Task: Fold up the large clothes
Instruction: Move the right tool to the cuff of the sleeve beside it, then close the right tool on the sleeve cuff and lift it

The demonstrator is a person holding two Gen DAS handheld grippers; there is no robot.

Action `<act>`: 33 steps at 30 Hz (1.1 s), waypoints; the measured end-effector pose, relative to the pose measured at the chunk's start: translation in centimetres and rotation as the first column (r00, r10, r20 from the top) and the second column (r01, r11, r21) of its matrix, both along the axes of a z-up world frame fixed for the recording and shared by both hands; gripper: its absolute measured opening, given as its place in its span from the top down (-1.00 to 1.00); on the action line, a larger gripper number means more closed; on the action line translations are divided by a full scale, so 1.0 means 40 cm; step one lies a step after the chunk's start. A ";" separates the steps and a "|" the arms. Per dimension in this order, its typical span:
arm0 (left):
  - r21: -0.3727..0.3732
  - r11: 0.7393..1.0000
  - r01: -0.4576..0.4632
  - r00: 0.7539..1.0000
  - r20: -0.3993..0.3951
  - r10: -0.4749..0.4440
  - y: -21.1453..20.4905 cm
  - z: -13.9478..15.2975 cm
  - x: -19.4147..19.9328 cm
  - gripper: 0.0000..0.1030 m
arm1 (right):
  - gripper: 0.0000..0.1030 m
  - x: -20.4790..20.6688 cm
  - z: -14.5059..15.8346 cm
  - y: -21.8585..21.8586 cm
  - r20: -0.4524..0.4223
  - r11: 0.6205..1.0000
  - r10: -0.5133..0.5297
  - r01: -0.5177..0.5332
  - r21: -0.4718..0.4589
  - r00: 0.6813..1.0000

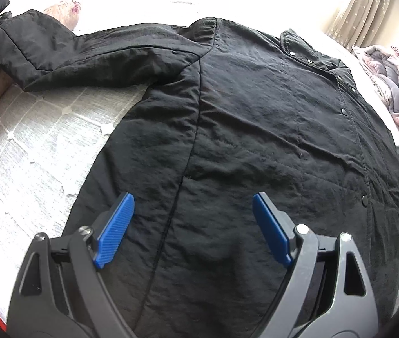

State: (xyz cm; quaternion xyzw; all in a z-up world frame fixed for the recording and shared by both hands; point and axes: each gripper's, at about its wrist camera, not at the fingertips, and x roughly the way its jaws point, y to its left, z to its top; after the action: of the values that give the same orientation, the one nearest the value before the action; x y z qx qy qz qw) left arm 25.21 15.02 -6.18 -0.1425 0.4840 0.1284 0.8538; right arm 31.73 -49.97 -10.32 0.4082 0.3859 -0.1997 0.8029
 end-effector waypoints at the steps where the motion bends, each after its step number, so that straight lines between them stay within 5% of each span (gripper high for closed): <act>1: 0.002 1.000 0.002 1.000 -0.003 -0.002 -0.002 -0.002 0.002 -0.67 | 0.72 0.005 0.018 0.002 -0.006 0.999 0.009 -0.009 -0.041 1.000; 7: 0.023 0.999 0.031 1.000 -0.004 -0.031 -0.031 -0.003 0.005 -0.67 | 0.79 0.028 0.108 0.055 -0.026 0.965 0.032 -0.037 -0.259 0.999; 16: -0.002 0.999 0.045 0.999 0.015 -0.045 -0.029 0.013 -0.005 -0.67 | 0.79 0.019 0.176 0.082 -0.031 0.964 -0.008 0.000 -0.264 0.999; 21: -0.046 0.999 0.022 0.999 0.028 -0.021 -0.005 0.022 -0.011 -0.67 | 0.79 0.031 0.262 0.148 -0.008 0.939 -0.004 0.001 -0.343 1.000; 28: -0.109 0.994 0.012 0.998 0.059 -0.006 0.019 0.044 -0.027 -0.67 | 0.79 0.067 0.425 0.357 0.059 0.837 0.132 -0.080 -0.541 0.989; 33: -0.149 0.989 -0.002 0.998 0.057 0.011 0.042 0.044 -0.031 -0.67 | 0.79 0.106 0.503 0.607 0.081 0.716 0.334 -0.196 -0.670 0.939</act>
State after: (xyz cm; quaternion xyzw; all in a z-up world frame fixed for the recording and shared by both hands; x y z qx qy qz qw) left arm 23.95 16.71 -4.43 -0.2111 0.4670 0.0906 0.8539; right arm 35.97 -25.67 9.82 0.0607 0.2655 -0.1626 0.9484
